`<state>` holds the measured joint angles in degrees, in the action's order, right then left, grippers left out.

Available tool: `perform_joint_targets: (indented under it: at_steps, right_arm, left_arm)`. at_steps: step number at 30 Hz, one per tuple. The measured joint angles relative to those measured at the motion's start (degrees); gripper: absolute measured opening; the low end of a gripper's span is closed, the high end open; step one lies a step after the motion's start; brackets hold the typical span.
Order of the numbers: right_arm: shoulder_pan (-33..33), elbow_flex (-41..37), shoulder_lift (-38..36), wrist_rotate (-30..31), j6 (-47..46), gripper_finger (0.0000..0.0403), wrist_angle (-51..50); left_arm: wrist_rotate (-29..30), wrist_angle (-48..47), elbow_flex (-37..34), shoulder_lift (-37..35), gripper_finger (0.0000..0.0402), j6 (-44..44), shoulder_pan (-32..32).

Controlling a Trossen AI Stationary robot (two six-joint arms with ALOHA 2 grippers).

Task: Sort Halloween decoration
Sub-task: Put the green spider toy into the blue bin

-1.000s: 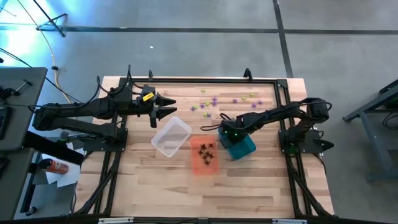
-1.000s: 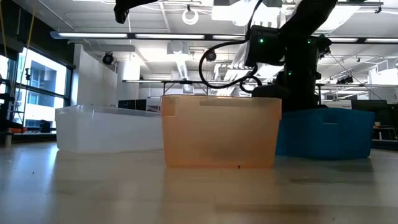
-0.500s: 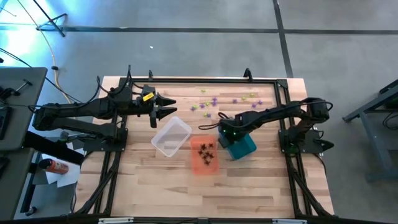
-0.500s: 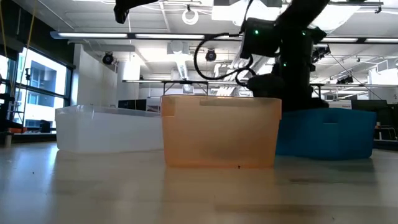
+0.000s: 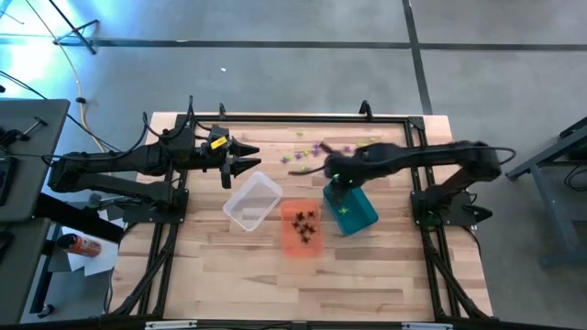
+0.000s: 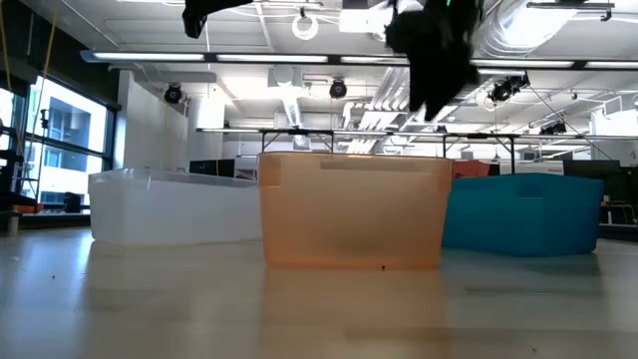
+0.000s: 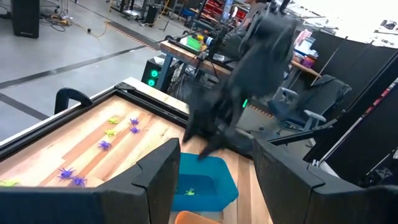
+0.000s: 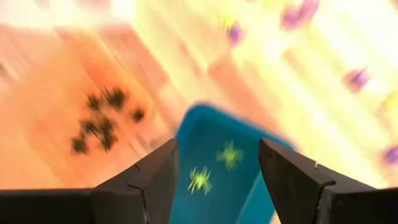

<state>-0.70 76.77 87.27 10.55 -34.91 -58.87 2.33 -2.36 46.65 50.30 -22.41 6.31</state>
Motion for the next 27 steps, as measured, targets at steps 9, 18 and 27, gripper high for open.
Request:
perform_joint_targets:
  at_steps: [9, 18, 27]
  right_arm:
    - [4.93, -6.35, -22.35, 18.31, 0.54, 0.0215, 17.42]
    - [7.24, -23.92, -27.47, 9.95, 21.95, 0.0215, 65.81]
    - [7.07, -27.01, -27.20, 9.94, 21.05, 0.0215, 69.76]
  left_arm:
    - [0.02, -1.31, 0.00, 0.02, 0.0188, 0.10, 0.04]
    - [0.02, -1.30, 0.00, 0.02, 0.0188, 0.10, 0.04]
    - [4.22, -1.85, 0.00, 0.02, 0.0188, -1.61, -0.02]
